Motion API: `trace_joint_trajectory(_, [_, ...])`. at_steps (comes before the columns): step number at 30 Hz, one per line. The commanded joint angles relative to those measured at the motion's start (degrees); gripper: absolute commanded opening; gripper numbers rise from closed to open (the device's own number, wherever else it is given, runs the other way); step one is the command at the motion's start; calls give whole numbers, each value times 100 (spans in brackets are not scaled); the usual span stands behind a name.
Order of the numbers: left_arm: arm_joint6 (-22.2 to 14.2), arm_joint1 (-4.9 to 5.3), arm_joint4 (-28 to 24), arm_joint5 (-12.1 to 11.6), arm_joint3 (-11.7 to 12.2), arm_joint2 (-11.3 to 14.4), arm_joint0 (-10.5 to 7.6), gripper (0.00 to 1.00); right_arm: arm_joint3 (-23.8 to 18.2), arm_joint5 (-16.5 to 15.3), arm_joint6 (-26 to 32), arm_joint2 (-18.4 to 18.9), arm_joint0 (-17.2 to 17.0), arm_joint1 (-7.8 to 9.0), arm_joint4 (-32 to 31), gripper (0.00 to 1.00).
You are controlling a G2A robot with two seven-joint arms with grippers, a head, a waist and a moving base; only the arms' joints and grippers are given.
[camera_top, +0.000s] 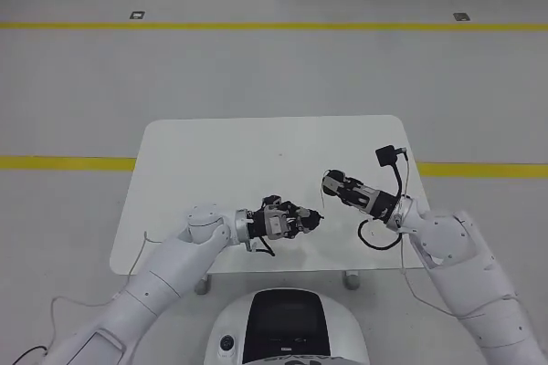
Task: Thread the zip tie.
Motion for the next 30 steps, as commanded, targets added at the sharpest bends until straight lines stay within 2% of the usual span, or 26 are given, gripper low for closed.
trace_joint_trajectory(1, [59, 8, 90, -36, -30, 6, -66, 0, -9, 0, -2, -3, -5, 8, 10, 0])
trace_joint_trajectory(5, [59, 8, 90, -36, -30, 6, -66, 0, -20, 0, -4, -11, -13, 26, 29, 0])
trace_joint_trajectory(8, [210, 3, 71, -55, -57, 12, -27, 0, -28, 0, -8, -15, -16, 38, 34, 0])
trace_joint_trajectory(10, [208, 0, -37, 4, -56, 30, -14, 0, -30, 0, -23, -18, -18, 46, 37, 0])
trace_joint_trajectory(16, [203, 8, -287, 4, 85, 133, -89, 0, -31, 0, -47, -31, -27, 69, 44, 0])
trace_joint_trajectory(21, [111, 28, -455, 4, 126, 196, -128, 0, -30, 0, -75, -56, -20, 84, 41, 0])
trace_joint_trajectory(30, [155, 69, -592, 4, 152, 286, -194, 0, -28, 0, -97, -95, -9, 115, 44, 0])
